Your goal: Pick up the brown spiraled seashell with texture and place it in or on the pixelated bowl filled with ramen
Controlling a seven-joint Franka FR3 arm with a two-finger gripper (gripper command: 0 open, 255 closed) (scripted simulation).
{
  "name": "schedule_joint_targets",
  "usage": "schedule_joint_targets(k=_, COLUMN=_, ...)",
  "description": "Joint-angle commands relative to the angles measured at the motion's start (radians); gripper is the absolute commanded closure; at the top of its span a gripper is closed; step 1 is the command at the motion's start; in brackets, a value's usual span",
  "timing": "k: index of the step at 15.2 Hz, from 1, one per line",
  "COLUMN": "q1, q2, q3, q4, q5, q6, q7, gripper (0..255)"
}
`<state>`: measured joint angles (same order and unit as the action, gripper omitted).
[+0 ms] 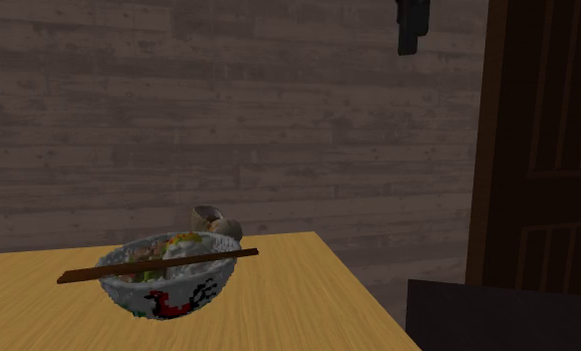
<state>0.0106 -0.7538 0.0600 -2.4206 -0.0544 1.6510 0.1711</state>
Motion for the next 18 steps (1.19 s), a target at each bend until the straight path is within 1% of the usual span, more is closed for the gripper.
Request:
schedule_joint_targets(k=1, q1=0.0, q2=0.0, q3=0.0, q4=0.0, q5=0.0, q6=0.0, q7=0.0, gripper=0)
schedule_joint_targets(k=5, q1=-0.02, q2=0.098, q3=-0.033, q4=-0.019, q5=-0.022, q6=0.148, q7=-0.024, gripper=0)
schedule_joint_targets(k=9, q1=-0.038, q2=0.215, q3=-0.065, q4=-0.015, q5=-0.037, q6=0.29, q7=-0.047, gripper=0)
schedule_joint_targets(k=13, q1=-0.053, q2=0.345, q3=-0.096, q4=0.014, q5=-0.045, q6=0.421, q7=-0.071, gripper=0)
schedule_joint_targets(k=18, q1=-0.066, q2=0.519, q3=-0.132, q4=0.082, q5=-0.039, q6=0.564, q7=-0.107, gripper=0)
